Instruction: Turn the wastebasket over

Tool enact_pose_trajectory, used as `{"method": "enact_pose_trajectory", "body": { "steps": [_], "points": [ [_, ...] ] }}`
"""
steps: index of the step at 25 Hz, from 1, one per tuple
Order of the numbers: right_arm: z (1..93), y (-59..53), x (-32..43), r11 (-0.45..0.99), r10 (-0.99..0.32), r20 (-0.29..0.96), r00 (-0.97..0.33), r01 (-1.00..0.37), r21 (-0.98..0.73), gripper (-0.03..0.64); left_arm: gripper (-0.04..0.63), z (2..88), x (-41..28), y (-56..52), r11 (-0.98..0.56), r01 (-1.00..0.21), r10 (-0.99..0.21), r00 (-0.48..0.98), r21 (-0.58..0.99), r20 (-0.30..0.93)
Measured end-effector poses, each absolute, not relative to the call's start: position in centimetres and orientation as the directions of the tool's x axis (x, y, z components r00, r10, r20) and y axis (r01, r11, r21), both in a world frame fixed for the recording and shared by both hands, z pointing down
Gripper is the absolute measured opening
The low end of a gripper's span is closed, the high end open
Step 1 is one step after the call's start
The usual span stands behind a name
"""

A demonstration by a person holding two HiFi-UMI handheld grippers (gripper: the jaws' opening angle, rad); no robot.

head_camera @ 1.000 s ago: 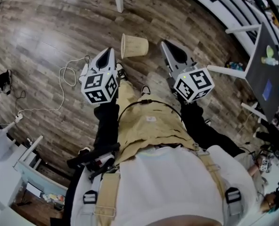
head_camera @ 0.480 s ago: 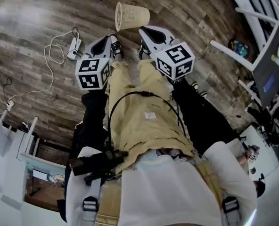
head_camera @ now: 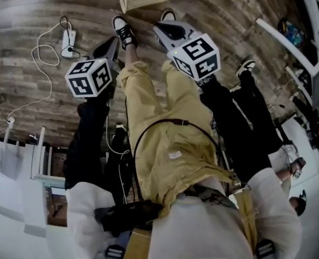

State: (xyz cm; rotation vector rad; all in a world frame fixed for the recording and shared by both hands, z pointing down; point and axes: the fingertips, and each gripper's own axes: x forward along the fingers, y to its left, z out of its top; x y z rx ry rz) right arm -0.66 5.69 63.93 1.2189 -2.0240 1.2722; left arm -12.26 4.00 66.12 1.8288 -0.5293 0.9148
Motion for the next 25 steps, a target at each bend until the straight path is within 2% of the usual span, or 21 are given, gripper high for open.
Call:
{"method": "enact_pose_trajectory", "body": {
  "steps": [8, 13, 16, 21, 25],
  "points": [
    [75.5, 4.1, 2.4, 0.167, -0.386, 0.789, -0.477, -0.878, -0.449, 0.023, 0.0, 79.0, -7.6, 2.9, -0.537, -0.661, 0.15, 0.536, 0.524, 0.831],
    [81.0, 1.7, 2.4, 0.225, -0.337, 0.796, -0.502, -0.864, -0.45, 0.023, 0.0, 86.9, -5.4, 0.4, -0.576, -0.666, 0.112, 0.511, 0.475, 0.852],
    [82.7, 0.8, 2.4, 0.252, -0.321, 0.788, -0.525, -0.85, -0.463, 0.023, 0.003, 91.2, -5.6, -1.2, -0.556, -0.717, 0.058, 0.471, 0.42, 0.88],
    [84.9, 0.8, 3.6, 0.234, -0.318, 0.783, -0.534, -0.845, -0.481, 0.023, 0.157, 96.4, -5.2, -2.1, -0.541, -0.732, 0.052, 0.463, 0.414, 0.885],
    [86.2, 1.3, 4.9, 0.207, -0.315, 0.786, -0.532, -0.847, -0.491, 0.023, 0.163, 99.5, -5.5, -1.9, -0.514, -0.752, 0.072, 0.441, 0.413, 0.894]
  ]
}}
